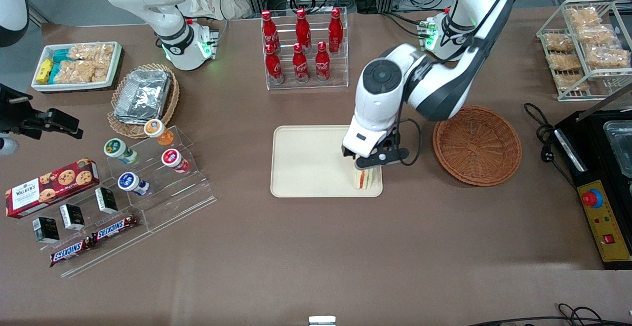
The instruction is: Place sandwich from basket to tray
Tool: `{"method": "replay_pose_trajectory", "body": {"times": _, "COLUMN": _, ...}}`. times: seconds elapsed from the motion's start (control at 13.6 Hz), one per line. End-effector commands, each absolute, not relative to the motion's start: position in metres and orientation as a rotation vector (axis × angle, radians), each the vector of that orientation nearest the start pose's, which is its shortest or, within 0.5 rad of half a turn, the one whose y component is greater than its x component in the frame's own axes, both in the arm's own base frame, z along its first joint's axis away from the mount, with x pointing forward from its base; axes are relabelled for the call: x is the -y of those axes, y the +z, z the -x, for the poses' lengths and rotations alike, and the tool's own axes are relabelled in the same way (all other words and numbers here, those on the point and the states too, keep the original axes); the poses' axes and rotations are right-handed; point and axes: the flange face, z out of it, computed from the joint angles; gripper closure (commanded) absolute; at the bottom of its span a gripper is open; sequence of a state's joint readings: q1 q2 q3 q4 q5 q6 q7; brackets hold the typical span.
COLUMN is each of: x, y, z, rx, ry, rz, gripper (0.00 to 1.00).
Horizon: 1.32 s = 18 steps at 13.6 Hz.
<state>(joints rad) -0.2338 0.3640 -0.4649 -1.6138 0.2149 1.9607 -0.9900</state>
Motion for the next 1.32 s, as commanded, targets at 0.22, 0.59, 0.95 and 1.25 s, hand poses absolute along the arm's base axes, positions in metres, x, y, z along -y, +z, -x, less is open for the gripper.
{"method": "replay_pose_trajectory", "body": {"times": 0.22, "x": 0.316, "y": 0.55, "z": -0.533, "rx": 0.573, "ry": -0.008, "rz": 3.116, "gripper": 0.0}}
{"method": "replay_pose_trajectory", "body": {"times": 0.59, "x": 0.204, "y": 0.633, "z": -0.505, "rx": 0.464, "ry": 0.055, "rz": 3.158, "gripper": 0.0}}
{"method": "replay_pose_trajectory", "body": {"times": 0.95, "x": 0.108, "y": 0.64, "z": -0.485, "rx": 0.123, "ry": 0.009, "rz": 3.193, "gripper": 0.0}}
{"method": "replay_pose_trajectory", "body": {"times": 1.25, "x": 0.076, "y": 0.646, "z": -0.482, "rx": -0.027, "ry": -0.007, "rz": 3.194, "gripper": 0.0}}
